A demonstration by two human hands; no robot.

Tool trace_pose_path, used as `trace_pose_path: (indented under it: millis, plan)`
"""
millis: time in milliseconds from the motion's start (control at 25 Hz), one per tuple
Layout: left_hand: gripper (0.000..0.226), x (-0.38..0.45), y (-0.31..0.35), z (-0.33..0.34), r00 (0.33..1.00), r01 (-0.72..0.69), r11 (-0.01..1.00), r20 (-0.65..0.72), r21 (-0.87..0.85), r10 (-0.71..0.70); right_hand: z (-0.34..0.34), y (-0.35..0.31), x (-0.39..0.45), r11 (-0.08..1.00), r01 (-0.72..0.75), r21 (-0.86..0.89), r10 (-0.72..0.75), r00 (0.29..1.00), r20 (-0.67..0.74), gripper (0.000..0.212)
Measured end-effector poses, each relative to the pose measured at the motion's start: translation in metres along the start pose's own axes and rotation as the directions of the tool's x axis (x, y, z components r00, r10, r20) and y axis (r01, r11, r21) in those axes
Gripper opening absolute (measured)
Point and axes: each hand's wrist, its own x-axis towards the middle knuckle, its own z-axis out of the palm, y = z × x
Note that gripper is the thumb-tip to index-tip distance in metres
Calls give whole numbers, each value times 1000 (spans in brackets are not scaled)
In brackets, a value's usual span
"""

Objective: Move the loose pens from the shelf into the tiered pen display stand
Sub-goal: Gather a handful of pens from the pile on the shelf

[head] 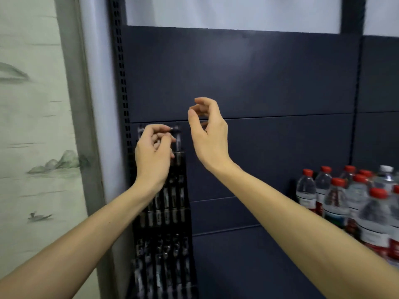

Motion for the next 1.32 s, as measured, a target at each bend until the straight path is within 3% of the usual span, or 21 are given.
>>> trace_pose_path:
  millis: [160,320,520,800,1080,1320]
  plan:
    - [13,-43,36,99,996,5,998,95,-67,2,-114,-3,-2,996,-6,-88,1,999,-51,22]
    - [13,-112,75,241,978,76,982,207,-175,-38,-278,10,-16,956,-41,-291,0,990,-138,22]
    - [11,-212,120,413,920,201,934,384,-295,-77,-482,23,-49,853,-227,-469,96,954,-286,21]
    - [10,-324,166,588,758,352,886,647,-301,-81,-687,46,-97,676,-509,-533,311,853,-420,18]
    - [9,-397,130,742,592,362,922,798,-138,-113,-834,119,-127,561,-646,-517,391,758,-523,14]
    - [8,-463,86,897,463,390,921,866,-6,-190,-975,198,-122,374,-766,-523,498,641,-583,20]
